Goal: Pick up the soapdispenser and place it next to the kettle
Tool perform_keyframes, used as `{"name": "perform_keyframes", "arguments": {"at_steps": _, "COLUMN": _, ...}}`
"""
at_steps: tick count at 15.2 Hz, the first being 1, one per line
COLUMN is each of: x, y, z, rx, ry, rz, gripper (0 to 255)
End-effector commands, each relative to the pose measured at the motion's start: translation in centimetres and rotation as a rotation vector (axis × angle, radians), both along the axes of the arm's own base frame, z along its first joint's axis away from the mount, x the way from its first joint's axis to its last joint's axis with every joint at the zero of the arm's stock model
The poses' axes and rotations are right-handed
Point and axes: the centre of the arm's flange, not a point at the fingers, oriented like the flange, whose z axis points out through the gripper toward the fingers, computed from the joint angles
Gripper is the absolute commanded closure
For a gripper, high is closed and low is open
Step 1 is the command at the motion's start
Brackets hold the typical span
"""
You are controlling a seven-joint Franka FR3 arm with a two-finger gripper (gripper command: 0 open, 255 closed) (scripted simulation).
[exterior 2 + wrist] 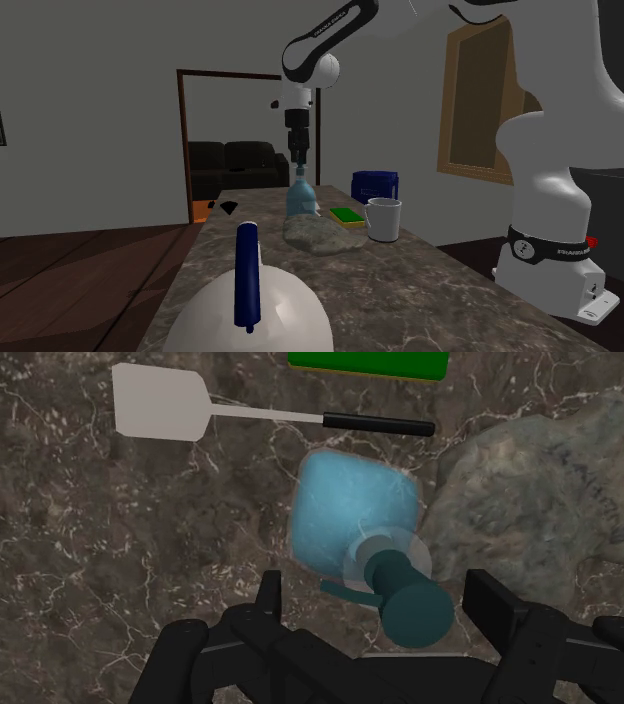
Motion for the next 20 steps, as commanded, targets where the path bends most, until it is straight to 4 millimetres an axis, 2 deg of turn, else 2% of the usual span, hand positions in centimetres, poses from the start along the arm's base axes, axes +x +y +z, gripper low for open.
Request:
{"name": "perform_keyframes", "arguments": {"at_steps": 1, "x": 0.0, "y": 0.0, "z": 0.0, "rx": 0.000, "ry": 0.000, "rz": 0.000, "gripper": 0}}
{"name": "perform_keyframes", "arguments": {"at_steps": 4, "x": 0.0, "y": 0.0, "z": 0.0, "rx": 0.000, "ry": 0.000, "rz": 0.000, "gripper": 0}}
{"name": "perform_keyframes", "arguments": {"at_steps": 5, "x": 0.0, "y": 0.0, "z": 0.0, "rx": 0.000, "ry": 0.000, "rz": 0.000, "gripper": 255}}
{"name": "perform_keyframes", "arguments": {"at_steps": 14, "x": 0.0, "y": 0.0, "z": 0.0, "rx": 0.000, "ry": 0.000, "rz": 0.000, "gripper": 255}}
{"name": "perform_keyframes", "arguments": {"at_steps": 20, "x": 0.0, "y": 0.0, "z": 3.1, "rx": 0.000, "ry": 0.000, "rz": 0.000, "gripper": 255}}
